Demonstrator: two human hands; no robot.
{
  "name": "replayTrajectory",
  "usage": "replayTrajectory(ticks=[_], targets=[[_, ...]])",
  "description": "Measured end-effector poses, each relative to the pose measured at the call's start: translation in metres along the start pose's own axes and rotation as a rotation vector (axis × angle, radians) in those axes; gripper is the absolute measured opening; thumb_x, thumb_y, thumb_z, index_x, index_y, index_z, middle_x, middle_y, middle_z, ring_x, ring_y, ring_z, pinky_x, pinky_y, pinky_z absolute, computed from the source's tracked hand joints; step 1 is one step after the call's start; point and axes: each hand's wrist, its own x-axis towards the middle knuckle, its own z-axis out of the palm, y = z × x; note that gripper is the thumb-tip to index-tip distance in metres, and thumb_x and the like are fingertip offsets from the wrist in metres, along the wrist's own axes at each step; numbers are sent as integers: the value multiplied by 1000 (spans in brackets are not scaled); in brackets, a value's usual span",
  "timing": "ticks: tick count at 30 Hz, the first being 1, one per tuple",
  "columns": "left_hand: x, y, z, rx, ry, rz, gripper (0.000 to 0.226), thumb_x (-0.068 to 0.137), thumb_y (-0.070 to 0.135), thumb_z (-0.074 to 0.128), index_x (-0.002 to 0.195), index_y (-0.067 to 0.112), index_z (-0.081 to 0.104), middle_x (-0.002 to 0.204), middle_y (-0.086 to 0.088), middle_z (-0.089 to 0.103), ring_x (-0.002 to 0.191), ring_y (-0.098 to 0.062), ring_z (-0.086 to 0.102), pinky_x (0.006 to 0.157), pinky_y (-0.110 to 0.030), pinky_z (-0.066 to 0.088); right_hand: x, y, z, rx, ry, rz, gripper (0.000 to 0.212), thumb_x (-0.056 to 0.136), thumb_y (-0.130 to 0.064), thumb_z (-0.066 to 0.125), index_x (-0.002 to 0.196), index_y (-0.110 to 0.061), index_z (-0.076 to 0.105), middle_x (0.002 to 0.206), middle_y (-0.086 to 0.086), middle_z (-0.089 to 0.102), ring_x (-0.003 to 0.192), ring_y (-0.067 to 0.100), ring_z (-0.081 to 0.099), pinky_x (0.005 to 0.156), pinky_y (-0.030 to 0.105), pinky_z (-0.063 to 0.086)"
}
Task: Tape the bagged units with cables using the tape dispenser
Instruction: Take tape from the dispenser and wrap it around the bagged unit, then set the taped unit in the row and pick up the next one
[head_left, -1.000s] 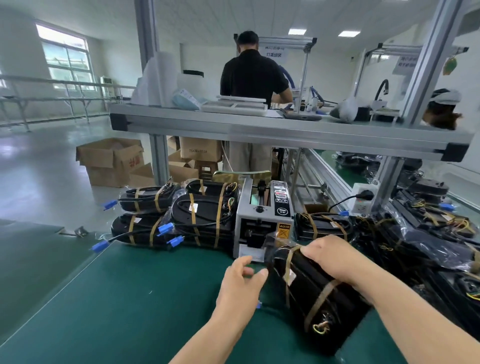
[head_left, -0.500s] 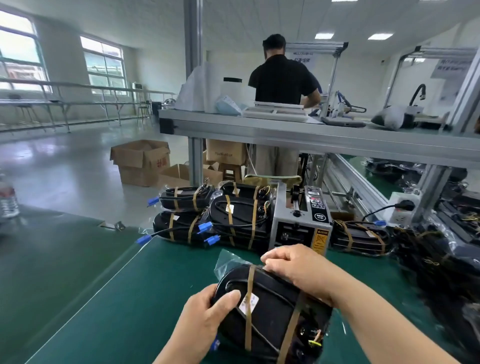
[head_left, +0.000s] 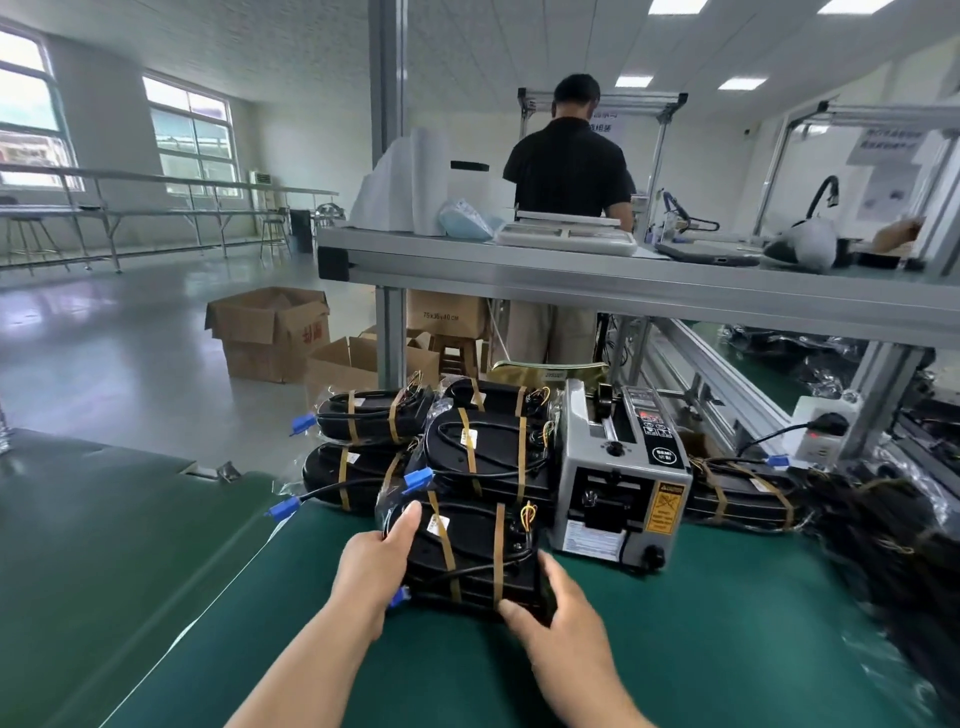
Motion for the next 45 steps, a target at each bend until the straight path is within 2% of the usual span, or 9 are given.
replayTrajectory(ticks=[8, 11, 19, 23, 25, 29, 32, 36, 45], targets=[[12, 3, 8, 642, 162, 70, 71, 89, 78, 29, 81, 15, 61, 94, -4, 61, 76, -22, 60, 67, -33, 44, 11, 9, 17, -129, 171, -1, 60, 97, -37, 61, 151, -37, 35, 149, -17, 40, 138, 6, 34, 114, 26, 29], [14, 4, 11, 732, 180, 82, 71, 90, 77, 25, 79, 16, 59, 78, -3, 62, 67, -18, 56, 59, -30, 38, 16, 12, 19, -191, 188, 8, 58, 98, -42, 58, 150, -39, 33, 148, -19, 38, 138, 4, 26, 114, 25, 27], [4, 0, 10, 512, 229, 199, 64, 87, 76, 40, 81, 14, 53, 60, -8, 62, 58, -26, 61, 62, -33, 41, 16, 10, 15, -174, 127, 13, 61, 98, -44, 56, 153, -37, 30, 148, -18, 36, 140, 7, 28, 118, 25, 23], [-12, -5, 6, 262, 270, 267, 58, 90, 57, 61, 114, 4, 66, 103, -19, 67, 101, -37, 59, 93, -48, 45, 4, 18, -17, 72, 71, 17, 52, 95, -34, 62, 144, -36, 47, 136, -19, 48, 125, -1, 44, 101, 6, 29], [-32, -6, 9, 101, 346, 377, 75, 77, 60, 63, 119, -2, 63, 109, -30, 62, 96, -40, 60, 98, -50, 47, 0, 31, -46, 184, 179, 52, 45, 94, -29, 63, 138, -34, 53, 123, -25, 54, 113, -8, 50, 94, 7, 33], [-110, 6, 64, 11, 197, 709, 20, 85, 34, 64, 92, 17, 70, 90, -18, 64, 68, -19, 56, 60, -9, 44, 12, 61, -118, 381, 481, 142, 36, 98, -21, 61, 133, -25, 57, 120, -15, 63, 109, -2, 58, 95, 17, 40], [-157, 20, 149, 35, -108, 925, 14, 83, 32, 65, 97, 36, 67, 93, 10, 62, 80, -1, 60, 67, -7, 43, 38, 76, -164, 421, 619, 180, 40, 98, -20, 60, 138, -17, 54, 128, -2, 63, 112, 13, 59, 105, 32, 43], [-141, 58, 264, 134, -453, 626, 28, 92, 50, 55, 120, 44, 51, 114, 26, 48, 101, 9, 52, 75, -6, 39, 81, 90, -205, 468, 694, 236, 51, 96, -25, 63, 144, -15, 48, 141, 6, 55, 123, 23, 54, 108, 41, 43], [-57, 85, 405, 199, -104, 188, 79, 87, 40, 71, 151, 15, 32, 154, -16, 34, 141, -35, 33, 116, -49, 27, 158, 111, -237, 423, 694, 273, 64, 97, -25, 61, 154, -14, 33, 158, 17, 28, 143, 32, 34, 115, 41, 32]])
